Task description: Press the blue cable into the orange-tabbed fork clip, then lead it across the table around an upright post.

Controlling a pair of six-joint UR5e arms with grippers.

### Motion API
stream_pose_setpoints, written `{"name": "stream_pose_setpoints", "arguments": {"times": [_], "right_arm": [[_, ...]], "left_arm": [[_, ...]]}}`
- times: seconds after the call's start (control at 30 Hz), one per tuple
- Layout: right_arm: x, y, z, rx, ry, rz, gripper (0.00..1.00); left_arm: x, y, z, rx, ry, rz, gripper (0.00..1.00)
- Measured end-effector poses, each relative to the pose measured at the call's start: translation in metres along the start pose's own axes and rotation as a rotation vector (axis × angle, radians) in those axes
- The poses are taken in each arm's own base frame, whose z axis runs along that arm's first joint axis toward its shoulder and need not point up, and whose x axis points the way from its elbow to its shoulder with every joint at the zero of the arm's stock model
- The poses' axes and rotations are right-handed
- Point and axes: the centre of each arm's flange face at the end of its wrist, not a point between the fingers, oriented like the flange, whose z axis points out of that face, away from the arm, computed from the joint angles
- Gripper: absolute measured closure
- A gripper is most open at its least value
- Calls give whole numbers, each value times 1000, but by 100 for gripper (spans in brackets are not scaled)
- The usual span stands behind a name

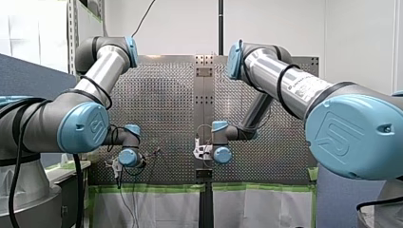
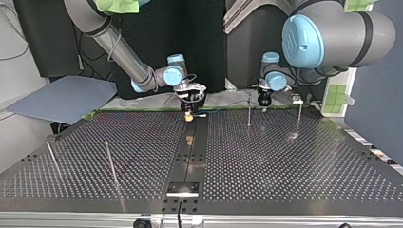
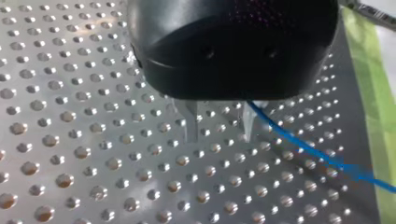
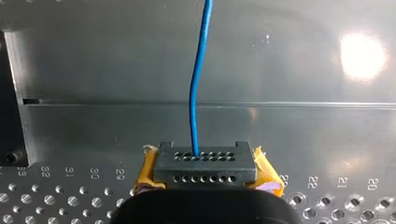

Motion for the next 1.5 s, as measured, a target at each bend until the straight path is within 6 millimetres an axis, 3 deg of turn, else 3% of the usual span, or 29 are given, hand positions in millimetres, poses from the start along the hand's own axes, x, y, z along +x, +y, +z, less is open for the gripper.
{"name": "stream_pose_setpoints", "arguments": {"times": [0.43, 0.9, 1.5], "right_arm": [[-2, -2, -2, 4, -21, -9, 100], [-5, -2, -6, 4, -55, -32, 100], [-8, -2, -7, 3, -62, -26, 100]], "left_arm": [[23, 5, -32, 13, 70, 93, 0], [-5, -7, -69, 118, 7, 24, 0], [-21, -16, -133, 148, 64, 43, 0]]}}
